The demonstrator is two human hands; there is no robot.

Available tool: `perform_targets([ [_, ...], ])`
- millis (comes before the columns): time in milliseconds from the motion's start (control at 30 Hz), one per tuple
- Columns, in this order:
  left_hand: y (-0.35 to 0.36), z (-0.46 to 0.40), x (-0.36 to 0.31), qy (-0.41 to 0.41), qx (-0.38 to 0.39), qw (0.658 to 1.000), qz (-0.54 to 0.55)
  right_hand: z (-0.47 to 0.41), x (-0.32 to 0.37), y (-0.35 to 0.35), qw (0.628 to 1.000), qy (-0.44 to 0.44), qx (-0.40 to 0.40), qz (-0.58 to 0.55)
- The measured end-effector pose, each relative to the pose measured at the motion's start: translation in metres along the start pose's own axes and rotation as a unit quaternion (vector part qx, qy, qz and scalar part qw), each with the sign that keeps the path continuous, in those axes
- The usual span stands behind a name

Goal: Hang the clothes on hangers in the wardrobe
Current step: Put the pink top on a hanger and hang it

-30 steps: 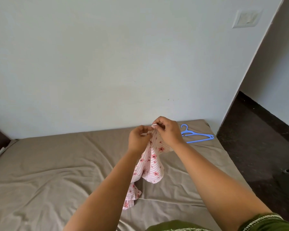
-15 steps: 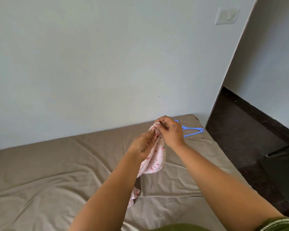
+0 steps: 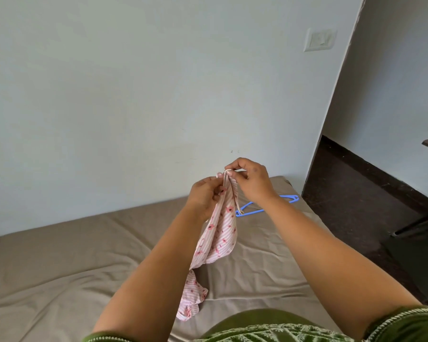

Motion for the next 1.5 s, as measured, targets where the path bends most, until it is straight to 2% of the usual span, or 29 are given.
perform_targets([
  [100,-0.006,-0.001,-0.007,0.032,-0.031,0.996,-0.080,-0.003,0.010,0.002,0.999,-0.021,0.039,0.018],
  [233,-0.012,0.001,-0.019,0.134,-0.045,0.962,-0.235,-0.005,0.018,0.004,0.994,-0.040,0.100,0.016],
  [433,-0.020,0.003,-0.039,0.261,-0.059,0.864,-0.427,-0.018,0.025,0.009,0.985,-0.057,0.149,0.068],
  [567,-0.024,0.004,-0.049,0.295,-0.086,0.840,-0.448,-0.025,0.031,0.009,0.987,-0.081,0.124,0.058],
  [667,-0.025,0.004,-0.053,0.289,-0.092,0.847,-0.436,-0.032,0.033,0.007,0.987,-0.089,0.122,0.054],
  [733,-0.025,0.004,-0.054,0.284,-0.081,0.864,-0.408,-0.037,0.034,0.007,0.986,-0.098,0.122,0.057],
  [800,-0.023,0.006,-0.054,0.298,-0.077,0.875,-0.373,-0.040,0.036,0.008,0.986,-0.114,0.106,0.055],
  [833,-0.021,0.009,-0.054,0.316,-0.083,0.870,-0.369,-0.042,0.037,0.009,0.987,-0.119,0.094,0.051],
  [900,-0.019,0.013,-0.050,0.367,-0.109,0.837,-0.392,-0.046,0.039,0.009,0.989,-0.122,0.071,0.046],
  [967,-0.021,0.013,-0.044,0.402,-0.152,0.781,-0.453,-0.051,0.041,0.008,0.986,-0.140,0.061,0.062],
  [1033,-0.026,0.008,-0.037,0.407,-0.178,0.732,-0.516,-0.057,0.042,0.006,0.982,-0.159,0.063,0.077],
  [1100,-0.030,0.003,-0.027,0.393,-0.186,0.710,-0.554,-0.062,0.044,0.003,0.982,-0.161,0.064,0.077],
  [1233,-0.031,0.002,-0.016,0.359,-0.226,0.711,-0.561,-0.070,0.048,-0.004,0.984,-0.153,0.058,0.063],
  [1300,-0.027,0.002,-0.013,0.362,-0.221,0.693,-0.583,-0.072,0.049,-0.007,0.985,-0.153,0.056,0.056],
  [1400,-0.025,-0.002,-0.008,0.356,-0.205,0.696,-0.589,-0.076,0.051,-0.009,0.985,-0.147,0.060,0.060],
  [1500,-0.029,-0.015,0.009,0.250,-0.177,0.694,-0.651,-0.080,0.058,-0.013,0.987,-0.143,0.044,0.065],
])
Point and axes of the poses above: each hand's wrist, its own z-axis away from the middle knuckle, its own y-axis out of the palm, x = y × z, the point moved 3 cm from there along -z, towards the middle knuckle, and after that the axes turned 8 degrees about -z, right-handed, at the moved point
